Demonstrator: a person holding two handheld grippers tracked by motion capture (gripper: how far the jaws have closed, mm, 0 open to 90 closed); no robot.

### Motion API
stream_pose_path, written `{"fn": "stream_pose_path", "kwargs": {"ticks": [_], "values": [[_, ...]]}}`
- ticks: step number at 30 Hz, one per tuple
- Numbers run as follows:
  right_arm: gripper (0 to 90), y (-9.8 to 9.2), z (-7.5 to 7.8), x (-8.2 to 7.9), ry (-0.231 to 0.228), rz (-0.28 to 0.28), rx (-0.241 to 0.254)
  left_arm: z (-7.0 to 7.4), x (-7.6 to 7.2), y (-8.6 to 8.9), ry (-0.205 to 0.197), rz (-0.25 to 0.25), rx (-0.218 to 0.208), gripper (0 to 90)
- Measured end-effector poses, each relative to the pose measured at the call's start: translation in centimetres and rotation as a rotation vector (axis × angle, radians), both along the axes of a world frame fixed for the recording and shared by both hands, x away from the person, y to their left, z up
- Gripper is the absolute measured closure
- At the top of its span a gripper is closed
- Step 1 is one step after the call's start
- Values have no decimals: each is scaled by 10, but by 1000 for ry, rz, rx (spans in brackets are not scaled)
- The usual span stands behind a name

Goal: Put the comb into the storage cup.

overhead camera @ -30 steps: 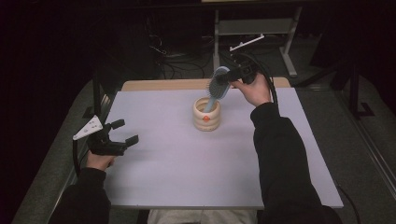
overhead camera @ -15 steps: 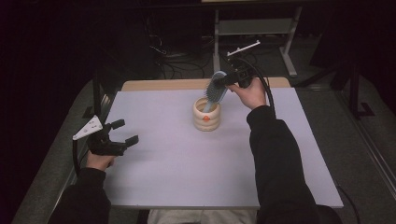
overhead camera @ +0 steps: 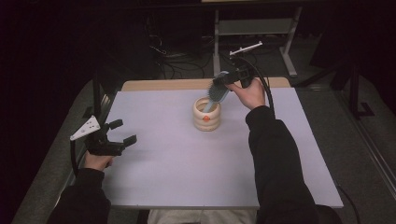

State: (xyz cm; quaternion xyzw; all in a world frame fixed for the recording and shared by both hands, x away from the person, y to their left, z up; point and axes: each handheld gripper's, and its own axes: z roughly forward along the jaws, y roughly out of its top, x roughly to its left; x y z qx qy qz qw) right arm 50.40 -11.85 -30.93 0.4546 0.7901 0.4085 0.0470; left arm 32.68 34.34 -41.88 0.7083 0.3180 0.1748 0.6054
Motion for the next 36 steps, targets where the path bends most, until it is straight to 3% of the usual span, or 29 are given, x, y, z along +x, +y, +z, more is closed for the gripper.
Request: {"fn": "stream_pose_path", "kwargs": {"ticks": [3,7,12,20,36], "values": [[270,-3,2,-3,-24,11,11,0,0,-1,-1,-2,7,0],[127,-5,6,-11,-75,10,-20,-1,0,-1,4,-10,13,0],[0,-11,6,-16,-103,4,-28,-2,-1,-4,11,-19,20,0],[0,-20,4,-23,-139,29,-59,-5,-1,-5,19,-23,30,0],[0,-38,-1,-42,-181,39,-39,-7,-2,-6,33,-23,37,0]]}}
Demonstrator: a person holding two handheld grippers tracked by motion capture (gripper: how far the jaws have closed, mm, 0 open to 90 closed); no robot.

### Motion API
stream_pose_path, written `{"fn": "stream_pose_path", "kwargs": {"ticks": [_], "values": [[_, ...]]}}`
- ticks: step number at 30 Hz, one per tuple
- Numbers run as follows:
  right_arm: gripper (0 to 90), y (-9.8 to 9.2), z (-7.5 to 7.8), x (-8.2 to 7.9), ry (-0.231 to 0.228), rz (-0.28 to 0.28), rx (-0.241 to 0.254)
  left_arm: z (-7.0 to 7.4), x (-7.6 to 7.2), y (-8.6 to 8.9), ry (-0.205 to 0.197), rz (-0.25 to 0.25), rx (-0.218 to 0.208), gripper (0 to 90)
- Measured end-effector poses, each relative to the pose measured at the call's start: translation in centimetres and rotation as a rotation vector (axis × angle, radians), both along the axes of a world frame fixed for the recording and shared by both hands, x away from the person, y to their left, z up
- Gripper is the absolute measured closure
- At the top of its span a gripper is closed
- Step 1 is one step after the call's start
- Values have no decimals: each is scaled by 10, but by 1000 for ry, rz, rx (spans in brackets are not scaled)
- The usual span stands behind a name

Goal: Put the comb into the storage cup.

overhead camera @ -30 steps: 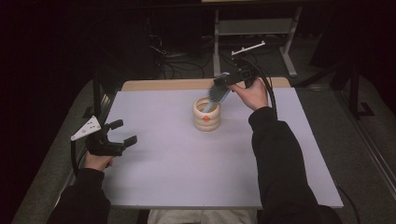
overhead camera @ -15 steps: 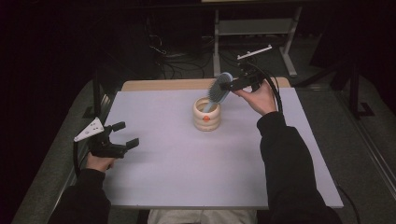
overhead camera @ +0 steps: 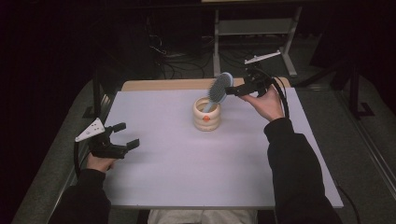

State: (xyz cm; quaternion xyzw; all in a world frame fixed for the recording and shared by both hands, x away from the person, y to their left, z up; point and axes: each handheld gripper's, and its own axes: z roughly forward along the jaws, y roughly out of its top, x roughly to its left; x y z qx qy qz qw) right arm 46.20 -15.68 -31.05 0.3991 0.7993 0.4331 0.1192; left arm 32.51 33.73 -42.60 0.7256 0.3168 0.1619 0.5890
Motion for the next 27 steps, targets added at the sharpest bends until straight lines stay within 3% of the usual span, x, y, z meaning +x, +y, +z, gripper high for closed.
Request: {"fn": "stream_pose_path", "kwargs": {"ticks": [10,27], "values": [[0,-11,0,-15,-21,-10,14,0,0,0,1,-2,-1,0],[0,-30,-10,-41,-43,21,43,-1,0,-1,5,-11,9,0]]}}
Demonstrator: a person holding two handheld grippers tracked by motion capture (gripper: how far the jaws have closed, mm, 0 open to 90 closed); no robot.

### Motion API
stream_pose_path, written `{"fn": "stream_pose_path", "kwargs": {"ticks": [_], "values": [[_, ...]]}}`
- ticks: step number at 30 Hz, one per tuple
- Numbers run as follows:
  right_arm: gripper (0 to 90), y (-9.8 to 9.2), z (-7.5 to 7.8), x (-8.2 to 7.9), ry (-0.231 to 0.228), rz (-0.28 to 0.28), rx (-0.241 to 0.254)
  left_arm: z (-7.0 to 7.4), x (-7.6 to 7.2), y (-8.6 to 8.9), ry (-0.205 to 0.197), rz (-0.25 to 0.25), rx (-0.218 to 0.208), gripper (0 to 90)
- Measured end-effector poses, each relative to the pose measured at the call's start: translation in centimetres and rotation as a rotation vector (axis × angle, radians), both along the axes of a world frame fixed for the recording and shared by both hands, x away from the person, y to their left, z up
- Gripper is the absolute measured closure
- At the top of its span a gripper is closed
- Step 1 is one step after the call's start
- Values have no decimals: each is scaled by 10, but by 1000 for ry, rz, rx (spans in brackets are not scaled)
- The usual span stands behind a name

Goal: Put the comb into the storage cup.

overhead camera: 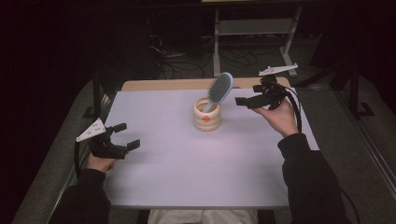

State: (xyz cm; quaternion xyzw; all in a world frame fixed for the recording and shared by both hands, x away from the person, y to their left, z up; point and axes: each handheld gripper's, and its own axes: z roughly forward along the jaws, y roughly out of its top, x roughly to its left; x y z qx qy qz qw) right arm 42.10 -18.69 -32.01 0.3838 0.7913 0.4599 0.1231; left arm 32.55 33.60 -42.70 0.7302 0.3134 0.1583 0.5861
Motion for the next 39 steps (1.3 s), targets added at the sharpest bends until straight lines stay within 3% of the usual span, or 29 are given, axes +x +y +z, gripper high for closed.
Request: {"fn": "stream_pose_path", "kwargs": {"ticks": [5,14,39], "values": [[0,-3,-4,-8,-9,0,-18,0,0,1,-1,5,-2,0],[0,-14,-15,-20,-6,-4,-4,1,0,2,-3,9,-7,0],[0,-43,-23,-56,-57,-18,14,-1,0,2,4,12,13,0]]}}
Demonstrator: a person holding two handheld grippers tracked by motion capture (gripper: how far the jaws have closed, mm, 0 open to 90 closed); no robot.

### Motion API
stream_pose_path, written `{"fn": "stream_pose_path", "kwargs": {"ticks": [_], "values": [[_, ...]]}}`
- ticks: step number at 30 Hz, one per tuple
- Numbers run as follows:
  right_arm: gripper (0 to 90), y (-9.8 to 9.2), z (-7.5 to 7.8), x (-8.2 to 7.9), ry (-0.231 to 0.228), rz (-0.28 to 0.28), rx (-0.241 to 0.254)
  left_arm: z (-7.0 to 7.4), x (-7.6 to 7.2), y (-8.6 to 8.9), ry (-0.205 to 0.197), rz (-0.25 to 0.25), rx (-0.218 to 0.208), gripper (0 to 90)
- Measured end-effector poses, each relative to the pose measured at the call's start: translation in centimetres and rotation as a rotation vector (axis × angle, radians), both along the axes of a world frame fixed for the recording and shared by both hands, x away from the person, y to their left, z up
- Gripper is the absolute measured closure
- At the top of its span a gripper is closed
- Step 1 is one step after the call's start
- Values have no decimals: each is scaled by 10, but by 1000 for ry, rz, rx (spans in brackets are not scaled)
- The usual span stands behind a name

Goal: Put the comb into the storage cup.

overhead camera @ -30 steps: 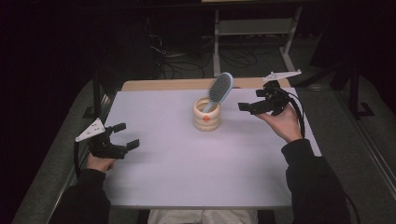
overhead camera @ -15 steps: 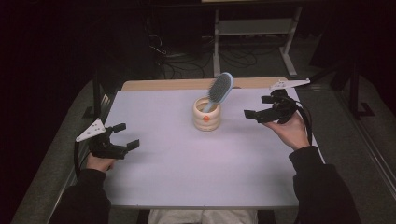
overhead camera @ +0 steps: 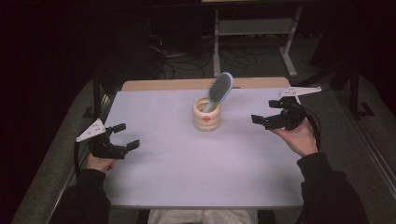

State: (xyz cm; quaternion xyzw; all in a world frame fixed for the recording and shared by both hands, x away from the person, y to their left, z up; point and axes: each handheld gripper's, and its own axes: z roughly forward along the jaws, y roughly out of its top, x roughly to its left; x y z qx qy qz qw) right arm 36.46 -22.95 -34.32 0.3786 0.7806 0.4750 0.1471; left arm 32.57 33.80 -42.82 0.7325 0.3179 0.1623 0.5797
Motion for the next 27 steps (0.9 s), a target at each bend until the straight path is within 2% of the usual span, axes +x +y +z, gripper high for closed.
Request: {"fn": "stream_pose_path", "kwargs": {"ticks": [6,13,27], "values": [[0,-12,-4,-11,-27,-29,15,0,0,1,-4,6,4,0],[0,-20,-8,-20,-47,-42,26,-1,1,2,15,21,19,0],[0,-28,-31,-42,-63,-51,36,-2,1,4,21,22,11,0]]}}
